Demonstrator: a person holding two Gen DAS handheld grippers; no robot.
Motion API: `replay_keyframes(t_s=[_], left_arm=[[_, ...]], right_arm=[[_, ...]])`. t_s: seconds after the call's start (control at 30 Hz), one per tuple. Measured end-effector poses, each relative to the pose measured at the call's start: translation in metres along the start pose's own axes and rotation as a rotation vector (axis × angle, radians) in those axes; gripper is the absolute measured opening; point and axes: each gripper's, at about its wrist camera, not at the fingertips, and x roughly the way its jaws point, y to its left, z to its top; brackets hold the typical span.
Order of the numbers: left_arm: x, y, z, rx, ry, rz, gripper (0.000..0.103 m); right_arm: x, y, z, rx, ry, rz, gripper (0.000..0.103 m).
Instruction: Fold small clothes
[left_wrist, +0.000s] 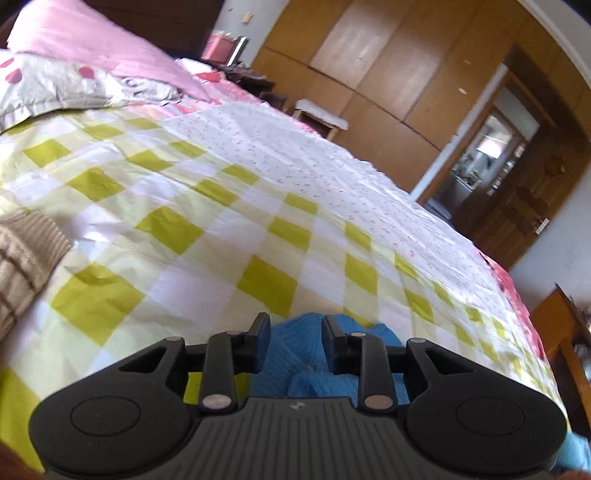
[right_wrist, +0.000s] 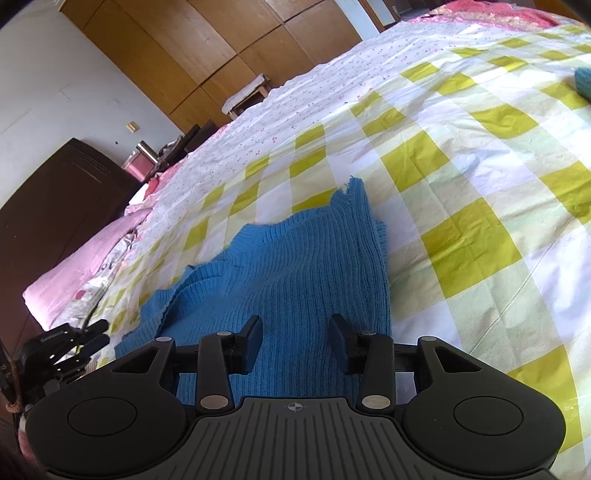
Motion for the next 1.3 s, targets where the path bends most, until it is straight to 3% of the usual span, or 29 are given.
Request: replay_keyframes(t_s=[0.13, 0.27, 0.5, 0.63, 0.83, 0.93, 1.1, 1.3], left_arm=[[-0.019, -0.015, -0.029, 0.189, 0.061, -0.016, 0.037], [-0.018, -0.023, -0.051, 0.349, 0.098, 0.046, 0.037], [-0.003, -0.047, -0.053, 0.467, 0.099, 0.056, 0.039], [0.012, -0.053, -0.036, 0.431, 0.062, 0.059, 0.043], [0.034, -0.019, -0.004, 0.172, 0.044, 0.141, 0.043], [0.03, 0.0, -0.01, 0.105, 0.05, 0.183, 0.043], [-0.001, 0.018, -0.03, 0.06, 0.04, 0.185, 0.044], [-0.043, 0.03, -0.062, 0.013, 0.025, 0.152, 0.046]], right_arm=[[0.002, 0.007, -0.002, -0.036, 0.007, -0.015, 0.041], [0.001, 0.009, -0.004, -0.024, 0.002, -0.009, 0.041], [0.0, 0.01, -0.008, -0.04, 0.009, -0.015, 0.041], [0.001, 0.009, -0.007, -0.021, 0.005, -0.009, 0.043], [0.0, 0.009, -0.007, -0.017, 0.006, -0.005, 0.043], [-0.002, 0.011, -0.006, -0.016, 0.001, 0.008, 0.043], [0.0, 0.031, -0.008, -0.074, 0.01, 0.033, 0.043], [0.025, 0.087, -0.026, -0.179, 0.095, 0.119, 0.043]])
